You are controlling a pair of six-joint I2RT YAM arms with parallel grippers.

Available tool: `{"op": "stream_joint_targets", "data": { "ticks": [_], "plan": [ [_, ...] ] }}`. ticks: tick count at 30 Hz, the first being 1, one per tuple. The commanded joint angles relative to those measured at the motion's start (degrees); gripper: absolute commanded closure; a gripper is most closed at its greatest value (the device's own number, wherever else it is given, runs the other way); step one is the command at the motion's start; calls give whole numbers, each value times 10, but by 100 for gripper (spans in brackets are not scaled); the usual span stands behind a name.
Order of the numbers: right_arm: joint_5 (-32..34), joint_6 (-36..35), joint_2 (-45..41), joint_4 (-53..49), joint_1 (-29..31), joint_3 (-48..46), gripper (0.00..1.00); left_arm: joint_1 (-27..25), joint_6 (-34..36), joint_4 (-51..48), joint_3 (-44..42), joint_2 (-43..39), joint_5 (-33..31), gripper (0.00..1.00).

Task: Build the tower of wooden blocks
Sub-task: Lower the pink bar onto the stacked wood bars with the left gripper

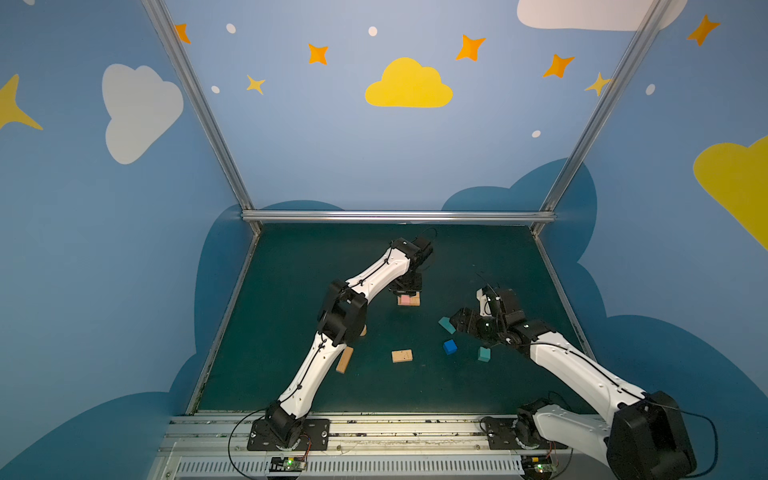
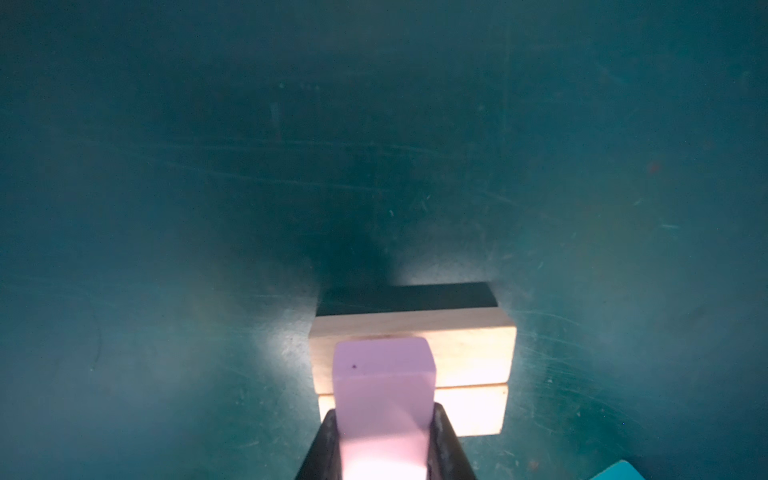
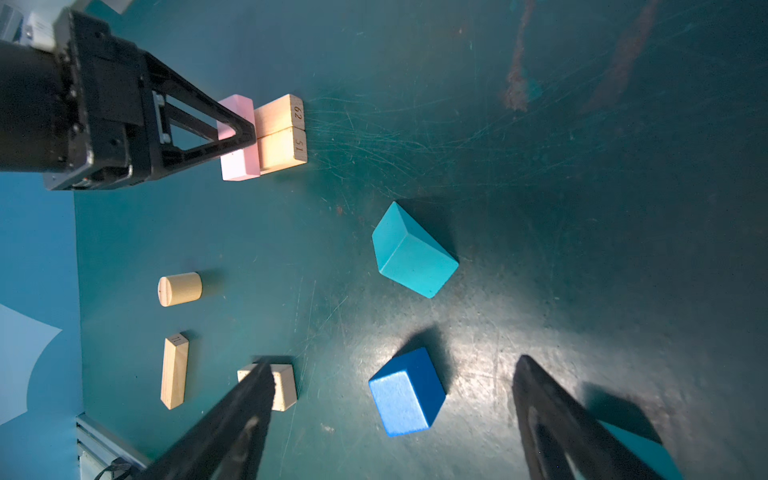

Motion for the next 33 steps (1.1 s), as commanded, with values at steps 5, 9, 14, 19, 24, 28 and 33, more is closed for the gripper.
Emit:
{"op": "stream_joint_targets", "data": {
  "ticks": [5,9,14,19,24,28,33],
  "plan": [
    [-9,-1,8,9,-3,-5,12,1,-5,-19,24,11,-13,95],
    [-9,-1,9,9,-3,-5,12,1,-8,-23,37,19,-12,94],
    [-9,-1,10,8,-4,-5,12,1,-8,-27,45,25,-10,93],
    [-9,0,11,8,-4,-5,12,2,-10,-30,44,25,-12,93],
    [-13,0,15,12,-4,-4,12,2,-15,-32,44,25,-14,93],
    [-17,1,18,13,-4,-3,12,2,-18,-33,42,25,-16,93],
    [-16,1,16,12,-4,-4,12,2,-23,-34,41,25,-19,93]
  ]
}}
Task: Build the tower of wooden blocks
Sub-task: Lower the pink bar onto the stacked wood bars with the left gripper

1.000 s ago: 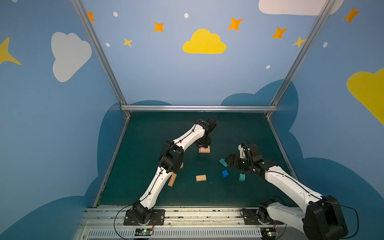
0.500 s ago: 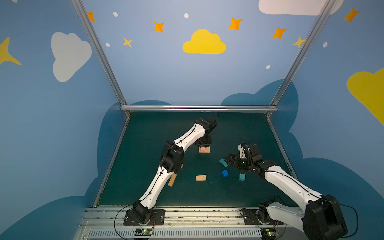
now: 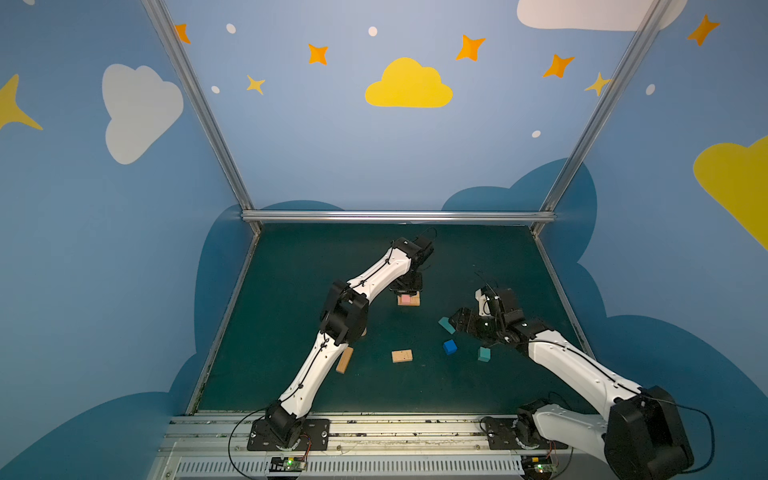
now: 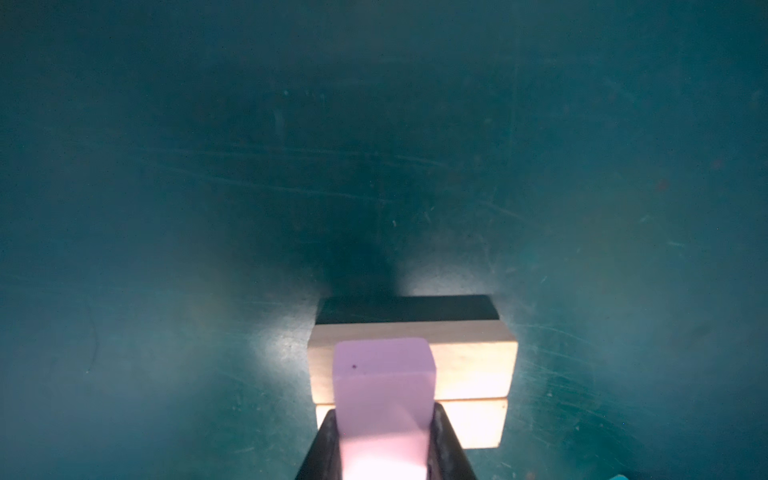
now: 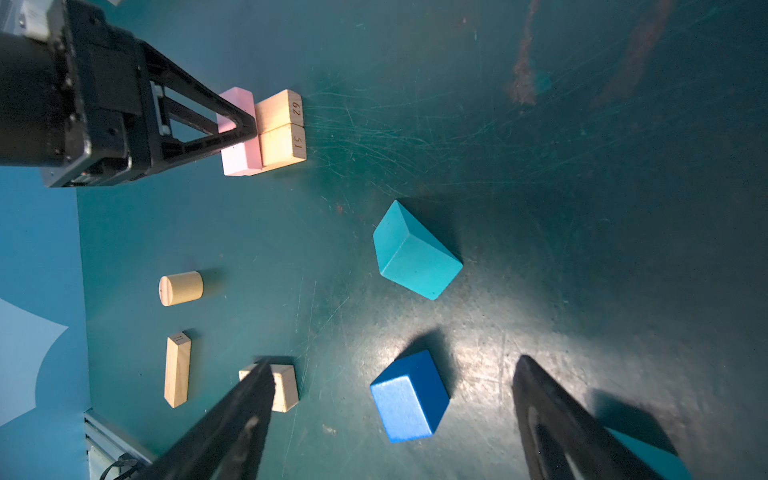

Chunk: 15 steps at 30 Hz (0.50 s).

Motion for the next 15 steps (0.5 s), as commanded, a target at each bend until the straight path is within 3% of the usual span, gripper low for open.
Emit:
{"op": "stream_joint_targets", "data": {
  "ticks": [1,15],
  "plan": [
    [-4,-2,1,3,-2,-4,12,2,-8,-16,8,5,-16,93],
    [-2,0,-5,0,-3,-9,12,3,-12,-14,8,10,-16,86]
  ]
}}
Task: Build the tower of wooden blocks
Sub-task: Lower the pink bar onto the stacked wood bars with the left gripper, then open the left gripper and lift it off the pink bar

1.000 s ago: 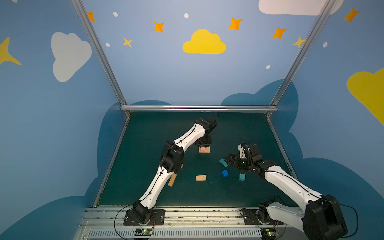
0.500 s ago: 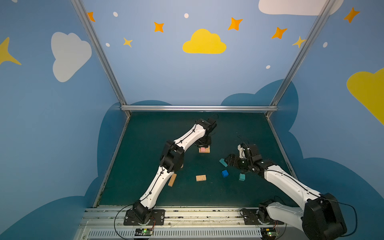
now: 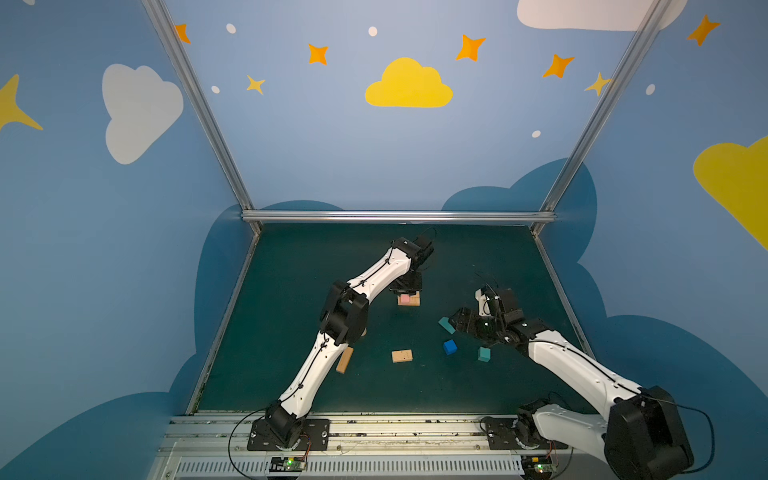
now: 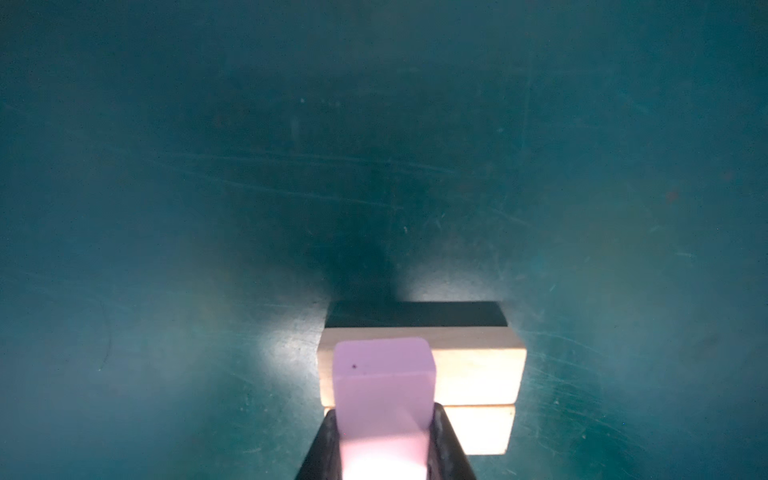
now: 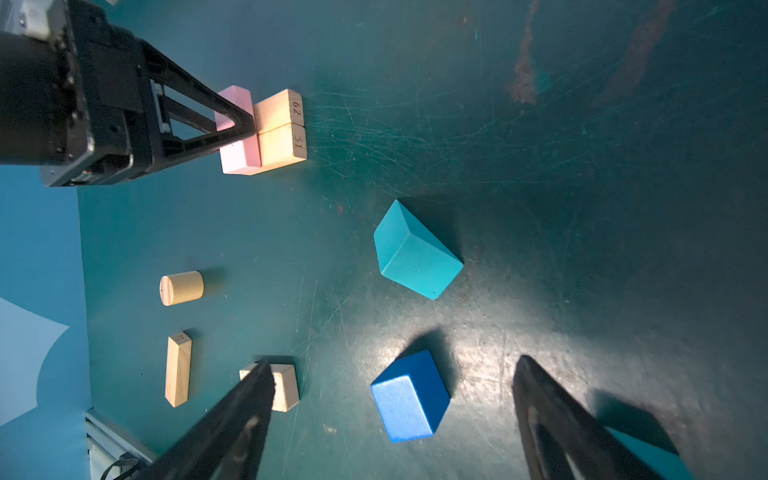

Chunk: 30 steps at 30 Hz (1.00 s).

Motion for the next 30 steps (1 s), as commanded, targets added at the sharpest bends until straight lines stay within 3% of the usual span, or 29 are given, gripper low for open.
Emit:
{"op": "stream_joint_targets", "data": {
  "ticks": [1,30],
  "plan": [
    [-1,0,-5,-1,-2,-9,12,2,-7,-14,8,9,-7,85],
    [0,1,-10,-8,-2,-7,12,1,-6,-19,10,-4,-17,51]
  ]
}}
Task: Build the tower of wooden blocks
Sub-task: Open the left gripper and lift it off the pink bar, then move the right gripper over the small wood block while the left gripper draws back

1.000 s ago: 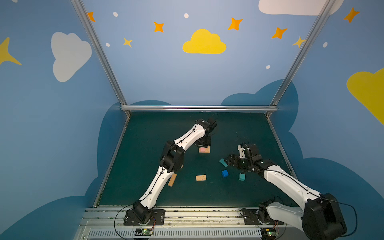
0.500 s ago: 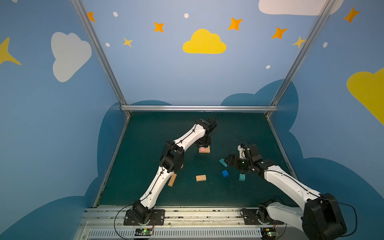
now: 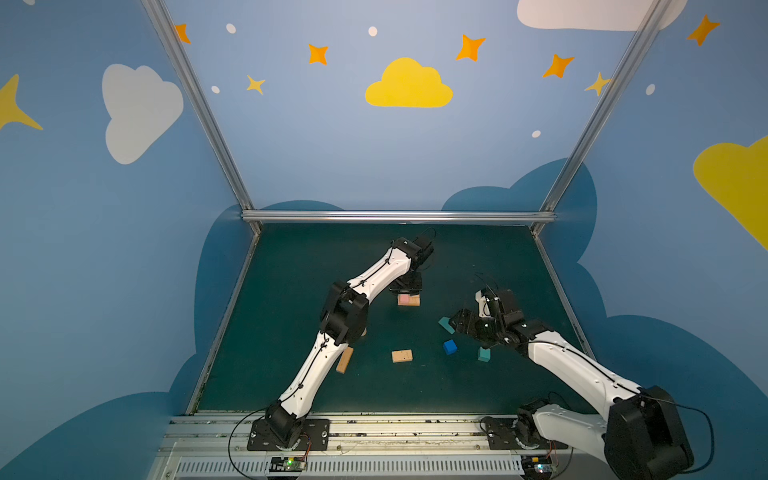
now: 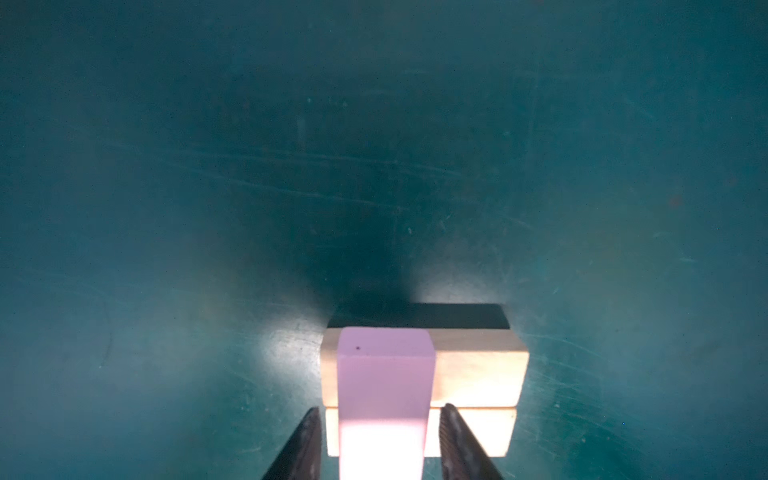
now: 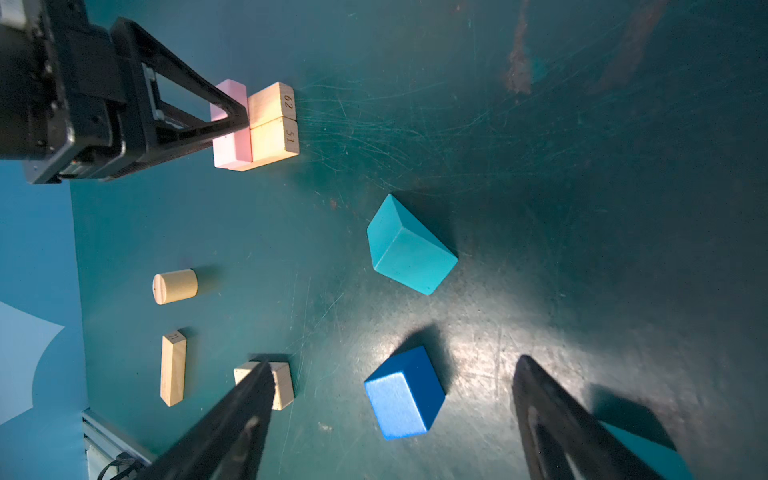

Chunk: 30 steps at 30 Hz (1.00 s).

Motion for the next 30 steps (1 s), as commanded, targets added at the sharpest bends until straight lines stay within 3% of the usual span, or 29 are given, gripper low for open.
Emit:
{"op": "stream_joint_targets", "data": {
  "ticks": [1,5,12,20,23,30],
  "plan": [
    [-3,-1,-11,-9,-2,1,12,0,2,-17,9,-10,-18,49],
    [-13,-3,-23,-13,-1,9,12,-2,6,-12,2,-34,-24,41],
    [25,-13,-58,-57,32,45,14,-11,16,15,-42,-109,-36,40],
    [35,4,-48,-62,111,54,19,-23,40,97,-217,-281,-51,41],
    [25,15,-18,-53,145,55,32,-23,47,143,-328,-366,-38,44],
    [-3,50,63,-21,225,59,93,-30,19,275,-585,-532,56,66]
  ]
}}
